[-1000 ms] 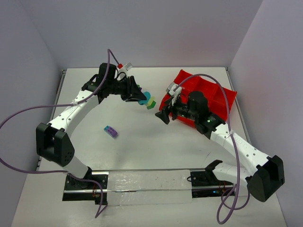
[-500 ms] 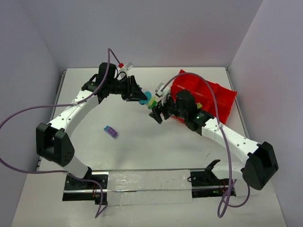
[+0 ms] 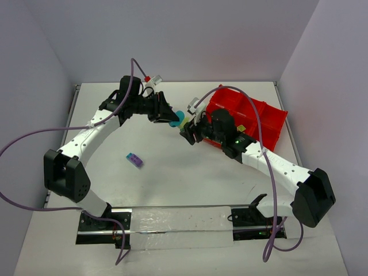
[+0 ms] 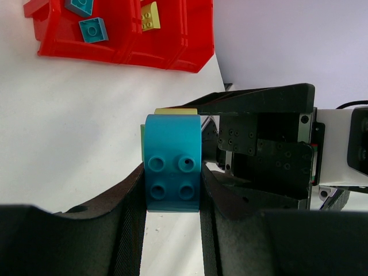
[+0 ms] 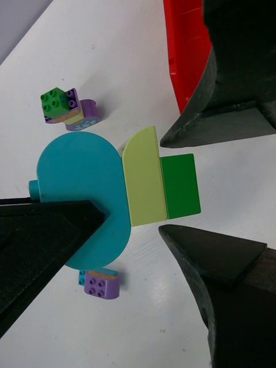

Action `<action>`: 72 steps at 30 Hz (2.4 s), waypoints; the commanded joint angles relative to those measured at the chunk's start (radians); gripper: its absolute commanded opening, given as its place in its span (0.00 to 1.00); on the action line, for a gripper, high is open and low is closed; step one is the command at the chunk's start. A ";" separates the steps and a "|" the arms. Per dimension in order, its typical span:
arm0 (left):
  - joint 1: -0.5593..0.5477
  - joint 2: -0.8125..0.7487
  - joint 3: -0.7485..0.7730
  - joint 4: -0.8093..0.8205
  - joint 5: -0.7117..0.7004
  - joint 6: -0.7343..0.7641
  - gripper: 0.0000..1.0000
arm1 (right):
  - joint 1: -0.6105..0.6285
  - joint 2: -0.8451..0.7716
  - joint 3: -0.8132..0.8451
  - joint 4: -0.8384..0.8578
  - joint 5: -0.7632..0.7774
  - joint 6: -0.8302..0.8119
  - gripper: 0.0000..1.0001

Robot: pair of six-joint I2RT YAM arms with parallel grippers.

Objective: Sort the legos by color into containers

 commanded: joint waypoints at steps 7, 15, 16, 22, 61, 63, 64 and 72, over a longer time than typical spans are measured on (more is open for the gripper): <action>0.003 -0.019 0.009 0.063 0.027 0.005 0.00 | 0.018 0.007 0.062 0.040 0.065 0.034 0.06; 0.013 -0.034 0.016 0.051 0.009 0.022 0.00 | 0.018 -0.088 -0.057 0.044 0.133 0.026 0.00; 0.018 -0.032 0.020 0.047 0.005 0.023 0.00 | 0.017 -0.105 -0.066 0.037 0.137 0.027 0.00; 0.048 -0.038 0.011 0.058 0.015 0.040 0.00 | 0.015 -0.182 -0.101 -0.029 0.155 0.048 0.00; -0.069 0.032 0.145 -0.160 -0.467 0.240 0.00 | -0.477 0.536 0.723 -0.465 0.385 0.526 0.00; -0.069 0.023 0.136 -0.160 -0.476 0.240 0.00 | -0.486 0.586 0.748 -0.462 0.380 0.537 0.00; -0.069 0.020 0.128 -0.157 -0.481 0.238 0.00 | -0.491 0.602 0.757 -0.459 0.377 0.541 0.01; -0.072 0.008 0.106 -0.147 -0.491 0.222 0.00 | -0.504 0.741 0.842 -0.456 0.357 0.554 0.19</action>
